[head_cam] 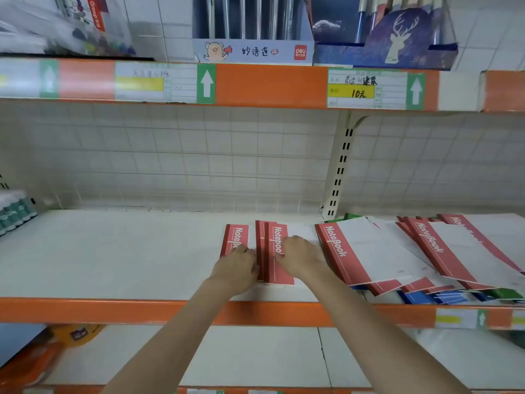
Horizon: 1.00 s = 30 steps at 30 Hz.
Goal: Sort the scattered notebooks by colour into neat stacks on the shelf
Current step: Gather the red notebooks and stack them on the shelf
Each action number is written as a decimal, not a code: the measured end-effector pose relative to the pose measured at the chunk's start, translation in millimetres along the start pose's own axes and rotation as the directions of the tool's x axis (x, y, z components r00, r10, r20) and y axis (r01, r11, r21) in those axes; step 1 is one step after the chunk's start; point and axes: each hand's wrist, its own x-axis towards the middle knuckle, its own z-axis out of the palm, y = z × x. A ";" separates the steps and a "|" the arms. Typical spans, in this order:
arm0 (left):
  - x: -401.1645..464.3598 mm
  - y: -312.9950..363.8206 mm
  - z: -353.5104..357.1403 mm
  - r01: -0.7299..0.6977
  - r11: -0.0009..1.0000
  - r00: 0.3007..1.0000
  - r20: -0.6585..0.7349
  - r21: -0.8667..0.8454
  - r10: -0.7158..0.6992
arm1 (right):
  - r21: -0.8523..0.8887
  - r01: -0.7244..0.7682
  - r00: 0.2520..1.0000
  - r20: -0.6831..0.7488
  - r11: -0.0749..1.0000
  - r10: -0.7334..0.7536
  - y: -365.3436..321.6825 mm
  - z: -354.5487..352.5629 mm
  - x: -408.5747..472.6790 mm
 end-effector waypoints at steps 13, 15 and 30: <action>16.7 -4.7 21.7 0.039 0.998 0.988 -0.154 0.052 -0.031 | -0.006 -0.067 0.996 -0.052 0.998 0.066 -26.6 14.4 21.5; 17.9 -4.8 23.5 0.048 0.999 0.986 -0.159 0.021 -0.044 | 0.055 -0.042 0.996 -0.079 0.998 0.046 -28.0 8.0 22.6; 12.3 4.8 0.6 0.069 0.505 0.951 -0.097 -0.860 -0.295 | 0.376 -0.096 0.992 -0.038 0.921 0.119 -50.3 -18.0 23.1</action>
